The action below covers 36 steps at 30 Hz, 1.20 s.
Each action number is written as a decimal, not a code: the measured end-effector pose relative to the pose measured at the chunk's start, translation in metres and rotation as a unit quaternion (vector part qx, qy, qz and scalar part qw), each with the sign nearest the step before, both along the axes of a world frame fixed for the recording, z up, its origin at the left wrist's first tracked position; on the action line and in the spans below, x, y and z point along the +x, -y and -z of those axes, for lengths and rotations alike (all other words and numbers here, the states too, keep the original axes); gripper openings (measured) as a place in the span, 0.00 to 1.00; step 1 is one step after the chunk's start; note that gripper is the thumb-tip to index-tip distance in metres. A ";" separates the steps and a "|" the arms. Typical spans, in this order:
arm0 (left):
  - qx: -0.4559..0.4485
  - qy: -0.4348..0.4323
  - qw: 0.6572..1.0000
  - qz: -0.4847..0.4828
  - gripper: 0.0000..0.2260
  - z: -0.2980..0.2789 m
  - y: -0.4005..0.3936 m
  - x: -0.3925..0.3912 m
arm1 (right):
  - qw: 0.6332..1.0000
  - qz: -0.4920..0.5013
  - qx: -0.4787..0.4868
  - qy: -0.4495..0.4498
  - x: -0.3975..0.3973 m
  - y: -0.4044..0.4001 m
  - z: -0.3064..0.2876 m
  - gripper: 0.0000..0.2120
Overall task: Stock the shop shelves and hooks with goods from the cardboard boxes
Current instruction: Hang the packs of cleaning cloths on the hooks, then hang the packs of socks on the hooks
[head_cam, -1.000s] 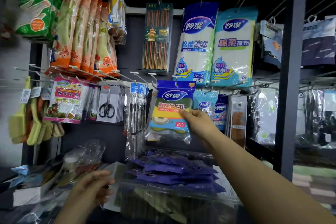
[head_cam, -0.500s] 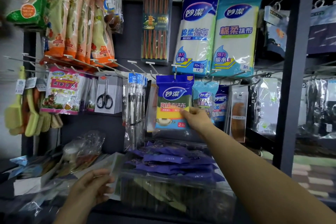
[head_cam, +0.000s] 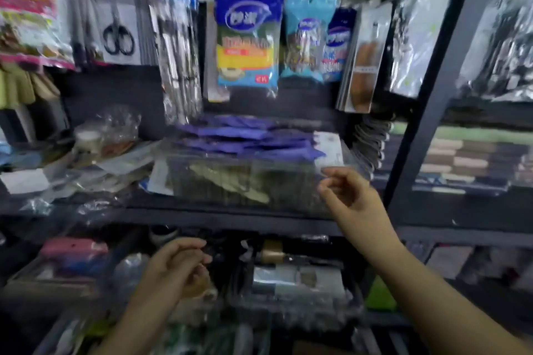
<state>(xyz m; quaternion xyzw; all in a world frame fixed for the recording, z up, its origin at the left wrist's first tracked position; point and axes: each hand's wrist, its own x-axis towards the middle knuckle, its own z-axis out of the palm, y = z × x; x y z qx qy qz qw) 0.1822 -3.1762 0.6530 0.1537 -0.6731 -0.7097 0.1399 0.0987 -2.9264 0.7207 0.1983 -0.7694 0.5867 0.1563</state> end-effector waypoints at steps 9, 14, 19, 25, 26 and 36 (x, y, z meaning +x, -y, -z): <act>-0.026 0.201 0.971 0.127 0.06 0.127 -0.161 0.050 | 0.943 0.056 0.095 0.313 0.085 -0.146 0.217 0.05; -0.072 0.273 0.944 0.168 0.04 0.204 -0.237 0.061 | 0.870 0.053 0.161 0.463 0.114 -0.212 0.296 0.10; -0.127 0.378 0.895 0.200 0.02 0.283 -0.271 0.068 | 0.802 0.054 0.182 0.566 0.128 -0.254 0.357 0.13; -0.257 0.432 0.833 0.231 0.07 0.349 -0.284 0.093 | 0.753 0.031 0.195 0.627 0.149 -0.272 0.412 0.14; -0.268 0.433 0.828 0.236 0.11 0.357 -0.285 0.097 | 0.747 0.025 0.199 0.634 0.152 -0.270 0.419 0.14; -0.292 0.468 0.802 0.228 0.10 0.411 -0.290 0.133 | 0.736 -0.022 0.231 0.636 0.169 -0.258 0.457 0.13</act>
